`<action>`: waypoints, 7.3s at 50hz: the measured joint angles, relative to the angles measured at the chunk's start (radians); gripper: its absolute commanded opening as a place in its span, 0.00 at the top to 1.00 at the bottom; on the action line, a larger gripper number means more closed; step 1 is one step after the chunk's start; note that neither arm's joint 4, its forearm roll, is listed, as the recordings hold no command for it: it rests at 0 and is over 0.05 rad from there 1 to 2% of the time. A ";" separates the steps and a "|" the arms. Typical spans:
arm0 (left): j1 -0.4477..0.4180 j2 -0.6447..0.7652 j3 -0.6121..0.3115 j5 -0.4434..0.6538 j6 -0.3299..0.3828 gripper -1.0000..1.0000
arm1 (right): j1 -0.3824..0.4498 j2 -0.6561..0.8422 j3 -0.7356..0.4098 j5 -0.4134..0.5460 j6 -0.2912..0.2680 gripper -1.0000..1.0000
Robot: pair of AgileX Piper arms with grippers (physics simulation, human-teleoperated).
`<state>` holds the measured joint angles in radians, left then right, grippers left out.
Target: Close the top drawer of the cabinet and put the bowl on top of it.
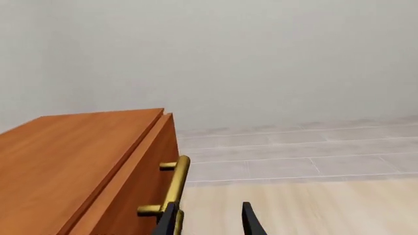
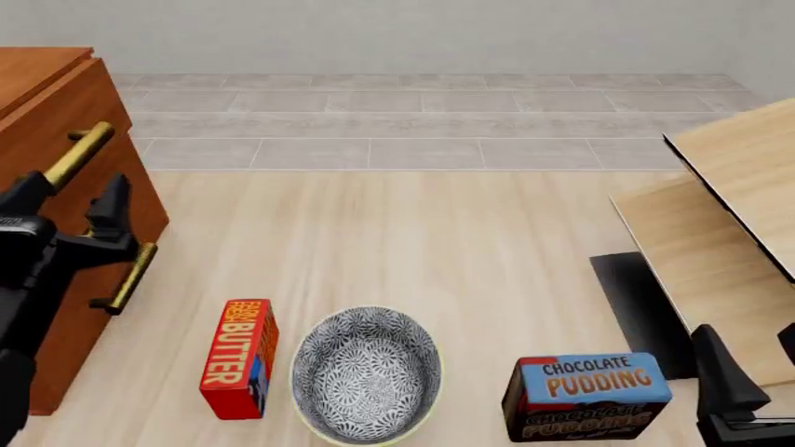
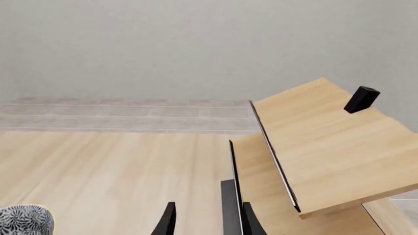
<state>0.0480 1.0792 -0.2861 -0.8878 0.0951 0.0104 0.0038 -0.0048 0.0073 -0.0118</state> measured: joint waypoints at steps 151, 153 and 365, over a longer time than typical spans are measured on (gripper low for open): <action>-0.612 -0.381 -0.392 1.147 -0.001 0.00 | 0.003 -0.001 0.001 -0.002 0.005 0.00; -0.626 -0.376 -0.395 1.158 -0.008 0.00 | 0.003 -0.001 0.001 -0.003 0.005 0.00; -1.037 0.052 -0.375 1.038 0.320 1.00 | -0.024 0.000 0.000 -0.012 0.067 0.00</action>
<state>-0.9889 1.1308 -0.6608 0.1502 0.4152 -0.0133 0.0033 -0.0049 -0.0052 0.0555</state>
